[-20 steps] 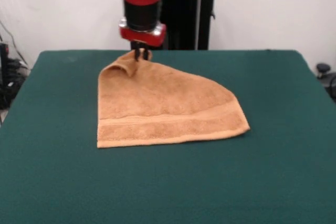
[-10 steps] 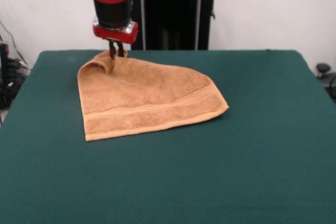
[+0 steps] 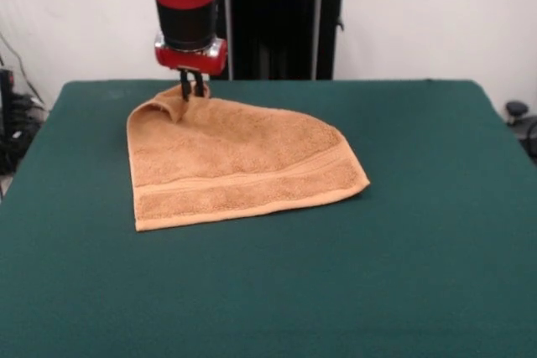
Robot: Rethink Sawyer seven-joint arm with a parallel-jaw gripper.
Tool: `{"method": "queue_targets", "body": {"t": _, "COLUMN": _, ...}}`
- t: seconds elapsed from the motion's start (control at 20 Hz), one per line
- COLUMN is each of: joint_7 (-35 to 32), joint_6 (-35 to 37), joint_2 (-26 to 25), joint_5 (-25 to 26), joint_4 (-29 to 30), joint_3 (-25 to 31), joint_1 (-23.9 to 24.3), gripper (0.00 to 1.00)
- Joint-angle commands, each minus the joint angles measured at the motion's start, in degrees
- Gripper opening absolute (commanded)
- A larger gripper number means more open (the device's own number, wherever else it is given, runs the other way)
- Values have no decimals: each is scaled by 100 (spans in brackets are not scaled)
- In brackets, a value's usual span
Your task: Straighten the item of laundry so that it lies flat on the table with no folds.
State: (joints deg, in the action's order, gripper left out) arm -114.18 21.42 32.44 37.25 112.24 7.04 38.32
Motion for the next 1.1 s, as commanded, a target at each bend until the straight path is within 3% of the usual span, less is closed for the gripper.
{"method": "queue_targets", "body": {"t": 0.05, "joint_7": -62, "joint_6": -572, "joint_2": -237, "joint_5": 242, "joint_4": -394, "joint_3": 596, "joint_1": -448, "gripper": 100}}
{"method": "queue_targets", "body": {"t": 0.7, "joint_7": -643, "joint_6": -727, "joint_2": -192, "joint_5": -53, "joint_4": -480, "joint_3": 331, "joint_1": -933, "gripper": 100}}
{"method": "queue_targets", "body": {"t": 1.1, "joint_7": -666, "joint_6": 239, "joint_2": 819, "joint_5": -644, "joint_4": -41, "joint_3": 253, "joint_1": -1224, "gripper": 100}}
